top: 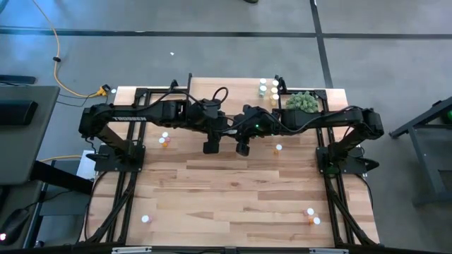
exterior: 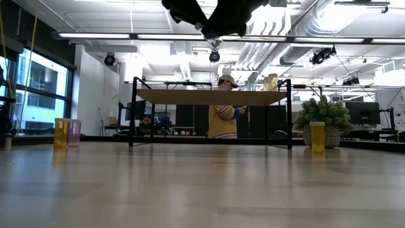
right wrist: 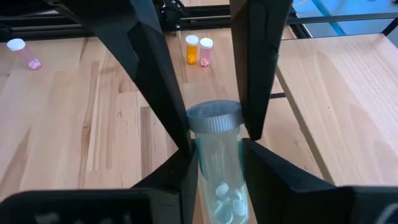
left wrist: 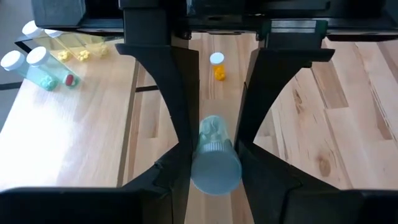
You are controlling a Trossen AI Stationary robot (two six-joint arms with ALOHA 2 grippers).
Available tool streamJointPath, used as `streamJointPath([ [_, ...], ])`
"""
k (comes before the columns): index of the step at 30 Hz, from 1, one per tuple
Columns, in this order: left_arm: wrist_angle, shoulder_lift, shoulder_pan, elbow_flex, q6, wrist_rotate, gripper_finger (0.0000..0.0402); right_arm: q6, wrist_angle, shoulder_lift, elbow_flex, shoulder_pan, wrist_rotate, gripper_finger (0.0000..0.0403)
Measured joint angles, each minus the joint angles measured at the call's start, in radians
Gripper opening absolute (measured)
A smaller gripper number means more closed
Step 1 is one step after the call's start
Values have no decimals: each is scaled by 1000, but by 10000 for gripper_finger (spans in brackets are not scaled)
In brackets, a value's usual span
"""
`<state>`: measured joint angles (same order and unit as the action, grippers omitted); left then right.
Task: Pick and place medicine bottles onto shelf by color
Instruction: Put the blue pill bottle on the shelf aligned with the other blue pill bottles
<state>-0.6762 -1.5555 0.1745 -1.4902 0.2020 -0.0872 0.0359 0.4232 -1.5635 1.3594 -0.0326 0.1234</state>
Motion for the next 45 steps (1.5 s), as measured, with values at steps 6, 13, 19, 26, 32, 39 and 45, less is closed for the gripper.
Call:
streamJointPath([
  [6, 1, 0, 0, 0, 19, -1, 121, -7, 0, 0, 0, 0, 0, 103],
  [13, 0, 0, 0, 1, 13, -2, 160, -15, 9, 0, 0, 0, 3, 103],
  [19, -2, 12, 0, 1, 11, 51, 190, -51, 66, 0, 0, -4, 3, 103],
  [26, -71, 68, 3, 1, 11, 58, 191, -105, 208, 67, 0, -37, 7, 103],
  [32, -108, 131, 15, 20, -59, 57, 189, -41, 378, 222, -43, -93, 25, 103],
  [39, 19, 233, 16, 177, -199, 60, 188, 217, 35, 555, -468, -70, 31, 103],
  [45, 496, 378, 12, 459, -331, 60, 188, 281, -447, 654, -726, -35, 147, 103],
])
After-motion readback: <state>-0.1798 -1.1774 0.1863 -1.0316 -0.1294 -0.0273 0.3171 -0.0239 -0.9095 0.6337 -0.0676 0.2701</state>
